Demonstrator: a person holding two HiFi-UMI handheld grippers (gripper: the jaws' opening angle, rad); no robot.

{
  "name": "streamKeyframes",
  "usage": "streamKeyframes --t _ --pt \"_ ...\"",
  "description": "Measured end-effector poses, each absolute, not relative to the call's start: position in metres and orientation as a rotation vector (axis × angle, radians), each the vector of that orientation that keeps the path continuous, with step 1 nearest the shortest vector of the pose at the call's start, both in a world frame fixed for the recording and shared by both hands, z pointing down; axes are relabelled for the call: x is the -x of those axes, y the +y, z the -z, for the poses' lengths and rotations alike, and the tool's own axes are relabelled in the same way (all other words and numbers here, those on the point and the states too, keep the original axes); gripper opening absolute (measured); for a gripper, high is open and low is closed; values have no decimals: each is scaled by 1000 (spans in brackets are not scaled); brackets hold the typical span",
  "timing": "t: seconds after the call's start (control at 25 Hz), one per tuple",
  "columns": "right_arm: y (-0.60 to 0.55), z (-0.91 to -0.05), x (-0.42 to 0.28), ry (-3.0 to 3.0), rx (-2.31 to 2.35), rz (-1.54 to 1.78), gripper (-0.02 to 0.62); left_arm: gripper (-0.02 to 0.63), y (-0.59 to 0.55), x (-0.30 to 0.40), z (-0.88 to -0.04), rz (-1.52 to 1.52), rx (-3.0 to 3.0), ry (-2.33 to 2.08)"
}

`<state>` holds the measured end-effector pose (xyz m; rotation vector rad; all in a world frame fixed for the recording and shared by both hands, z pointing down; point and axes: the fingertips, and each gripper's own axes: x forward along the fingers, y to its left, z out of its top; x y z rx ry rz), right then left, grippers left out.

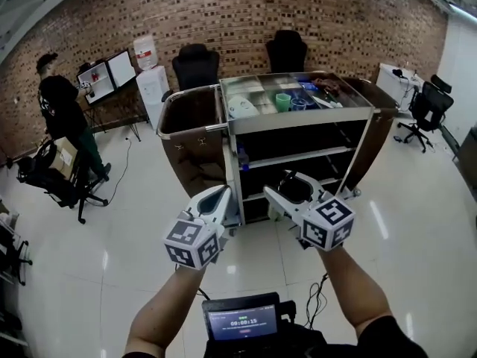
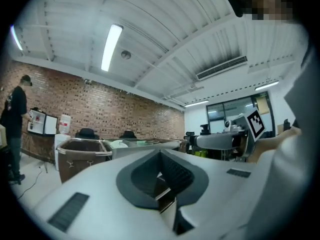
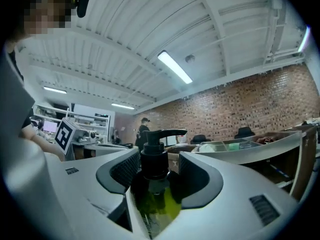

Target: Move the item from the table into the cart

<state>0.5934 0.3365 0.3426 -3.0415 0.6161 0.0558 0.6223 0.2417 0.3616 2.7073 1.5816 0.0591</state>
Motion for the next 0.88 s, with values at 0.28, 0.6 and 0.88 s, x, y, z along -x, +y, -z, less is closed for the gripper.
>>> streamKeyframes --t 0.28,0.6,0.88 --pt "428 -327 -706 396 3064 -88 242 6 333 -745 -347 -39 -2600 1809" --pt "578 -316 -826 409 3073 -120 242 6 483 -876 -351 -28 -2577 1857" --pt "680 -269 -950 493 3063 -102 242 5 582 -996 -309 -49 -2588 1812"
